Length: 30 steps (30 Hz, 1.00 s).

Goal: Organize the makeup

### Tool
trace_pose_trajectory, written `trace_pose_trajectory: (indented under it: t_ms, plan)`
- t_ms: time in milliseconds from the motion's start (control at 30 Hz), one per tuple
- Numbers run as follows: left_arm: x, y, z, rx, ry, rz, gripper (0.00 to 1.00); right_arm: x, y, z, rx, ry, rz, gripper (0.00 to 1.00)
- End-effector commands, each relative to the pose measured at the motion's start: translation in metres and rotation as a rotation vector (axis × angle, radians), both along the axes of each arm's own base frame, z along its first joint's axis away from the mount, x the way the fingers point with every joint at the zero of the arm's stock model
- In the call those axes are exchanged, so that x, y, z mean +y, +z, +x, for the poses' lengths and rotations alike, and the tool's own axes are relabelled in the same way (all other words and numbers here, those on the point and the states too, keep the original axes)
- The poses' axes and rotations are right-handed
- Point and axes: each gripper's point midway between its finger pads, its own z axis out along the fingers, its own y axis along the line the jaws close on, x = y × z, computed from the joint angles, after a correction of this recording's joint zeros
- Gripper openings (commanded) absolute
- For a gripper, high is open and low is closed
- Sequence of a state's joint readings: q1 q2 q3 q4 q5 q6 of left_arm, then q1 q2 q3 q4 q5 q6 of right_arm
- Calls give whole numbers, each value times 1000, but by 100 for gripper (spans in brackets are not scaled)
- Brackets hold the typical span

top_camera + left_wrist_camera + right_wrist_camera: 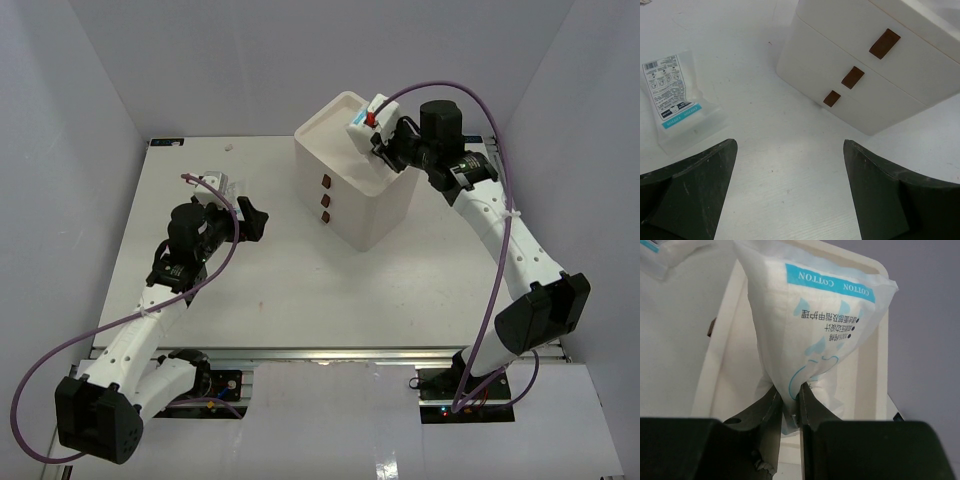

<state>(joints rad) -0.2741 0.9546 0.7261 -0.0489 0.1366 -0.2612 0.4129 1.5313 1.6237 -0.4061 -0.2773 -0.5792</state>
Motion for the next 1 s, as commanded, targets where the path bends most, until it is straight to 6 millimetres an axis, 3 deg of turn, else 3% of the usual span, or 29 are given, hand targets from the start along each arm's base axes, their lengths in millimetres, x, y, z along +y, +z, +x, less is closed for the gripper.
trace_pose_trajectory:
  t_ms: [0,233,367,500,600,667,733,767,800,900,967]
  plan:
    - [4,-2,0,-1,15,15,98,-20,45,25,-163,-161,25,20]
    - [5,-8,3,24,27,25,98,-20,34,37,-137,-193,21,67]
    - [8,-15,6,47,40,32,98,-16,46,27,-137,-170,67,74]
    - [16,-24,13,83,66,28,98,-9,62,-7,-116,-82,146,74]
    - [33,-41,26,153,111,6,98,0,70,-63,-78,87,196,77]
    - [35,-44,34,191,102,-44,98,13,56,-101,-12,247,218,83]
    - [44,-53,47,244,112,-90,98,16,25,-143,58,385,221,86]
    - [43,-59,53,274,108,-101,98,18,19,-153,79,427,230,86]
    - [48,-74,62,330,124,-107,98,18,-6,-173,138,484,235,87]
    - [58,-93,85,396,176,-90,98,10,-45,-190,183,523,235,87]
    - [71,-97,108,407,243,-61,98,-1,-61,-191,190,520,242,88]
